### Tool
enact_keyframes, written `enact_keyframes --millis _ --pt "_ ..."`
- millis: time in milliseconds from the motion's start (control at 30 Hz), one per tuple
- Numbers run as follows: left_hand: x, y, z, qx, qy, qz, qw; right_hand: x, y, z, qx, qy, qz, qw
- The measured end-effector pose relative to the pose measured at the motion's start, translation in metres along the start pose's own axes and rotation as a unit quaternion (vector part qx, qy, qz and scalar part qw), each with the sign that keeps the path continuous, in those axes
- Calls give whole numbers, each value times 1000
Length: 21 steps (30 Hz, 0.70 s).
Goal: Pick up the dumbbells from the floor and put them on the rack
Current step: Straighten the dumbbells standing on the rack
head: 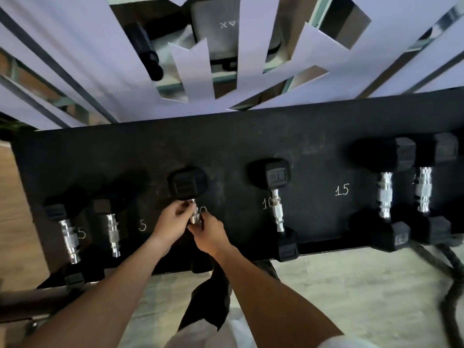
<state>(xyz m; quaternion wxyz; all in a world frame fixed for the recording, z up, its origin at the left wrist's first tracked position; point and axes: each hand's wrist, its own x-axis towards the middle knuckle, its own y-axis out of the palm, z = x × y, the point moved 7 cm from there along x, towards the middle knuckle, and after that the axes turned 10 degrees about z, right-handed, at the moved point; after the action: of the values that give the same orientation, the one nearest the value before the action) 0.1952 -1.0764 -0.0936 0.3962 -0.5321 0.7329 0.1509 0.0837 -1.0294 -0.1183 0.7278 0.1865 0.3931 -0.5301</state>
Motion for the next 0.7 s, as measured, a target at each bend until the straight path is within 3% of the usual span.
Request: enact_keyframes --millis 100,233,367,500,700 --pt "6 10 -5 -15 6 -33 999 -5 -7 -1 -2 6 -14 1000" --pt "19 41 -18 60 19 7 998 -16 -32 -13 13 23 -39 999" --pt "29 81 -32 60 13 27 998 -26 -75 -29 1 44 -59 997" --pt "26 106 -28 4 -8 20 1000 -30 -100 -44 -73 63 -51 994" --pt "19 105 -32 18 9 10 1000 -21 -96 -50 -52 49 -14 997"
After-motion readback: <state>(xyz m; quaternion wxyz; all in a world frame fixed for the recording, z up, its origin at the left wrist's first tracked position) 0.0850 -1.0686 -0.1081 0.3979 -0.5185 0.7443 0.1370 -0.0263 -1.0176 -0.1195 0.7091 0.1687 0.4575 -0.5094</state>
